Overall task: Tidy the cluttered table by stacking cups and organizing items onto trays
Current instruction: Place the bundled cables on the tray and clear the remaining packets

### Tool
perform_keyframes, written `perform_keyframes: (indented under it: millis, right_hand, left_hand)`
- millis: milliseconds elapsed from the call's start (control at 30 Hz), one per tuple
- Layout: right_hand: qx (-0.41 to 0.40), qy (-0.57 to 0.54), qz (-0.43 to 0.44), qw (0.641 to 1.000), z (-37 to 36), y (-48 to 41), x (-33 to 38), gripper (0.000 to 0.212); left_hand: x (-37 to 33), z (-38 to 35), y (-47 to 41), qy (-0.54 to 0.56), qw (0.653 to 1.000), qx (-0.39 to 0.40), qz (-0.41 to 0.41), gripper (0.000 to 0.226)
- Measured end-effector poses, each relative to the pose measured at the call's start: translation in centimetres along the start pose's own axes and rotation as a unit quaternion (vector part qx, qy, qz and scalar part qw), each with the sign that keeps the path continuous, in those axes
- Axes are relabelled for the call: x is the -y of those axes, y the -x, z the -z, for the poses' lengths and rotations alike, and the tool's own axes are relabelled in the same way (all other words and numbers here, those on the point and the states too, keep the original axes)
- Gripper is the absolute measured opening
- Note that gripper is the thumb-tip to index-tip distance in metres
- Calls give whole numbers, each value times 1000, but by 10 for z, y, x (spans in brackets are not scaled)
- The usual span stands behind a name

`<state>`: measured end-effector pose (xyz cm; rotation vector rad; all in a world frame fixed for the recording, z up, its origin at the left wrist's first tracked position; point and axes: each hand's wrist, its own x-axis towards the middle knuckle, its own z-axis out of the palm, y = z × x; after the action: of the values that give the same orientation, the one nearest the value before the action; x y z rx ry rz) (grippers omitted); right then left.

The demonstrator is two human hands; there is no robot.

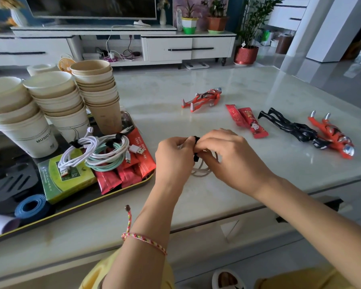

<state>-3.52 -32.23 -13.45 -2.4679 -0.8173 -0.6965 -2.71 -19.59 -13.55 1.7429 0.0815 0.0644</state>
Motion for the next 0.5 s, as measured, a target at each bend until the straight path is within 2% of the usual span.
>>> perform_keyframes:
  millis: [100, 167, 233, 334, 500]
  right_hand:
    - [-44, 1, -32, 999, 1, -3, -2, 6]
    - [-39, 32, -78, 996, 2, -5, -6, 23]
    - [31, 15, -131, 991, 4, -5, -12, 36]
    - [127, -55, -153, 978, 3, -5, -16, 22]
    - [57, -76, -123, 988, 1, -8, -16, 14]
  left_hand:
    - [-1, -2, 1, -12, 1000, 26, -6, 28]
    - [0, -3, 1, -13, 999, 33, -3, 27]
    - [1, -3, 0, -15, 999, 42, 4, 29]
    - [5, -5, -2, -55, 997, 52, 8, 29]
    - [6, -3, -4, -30, 998, 59, 0, 16]
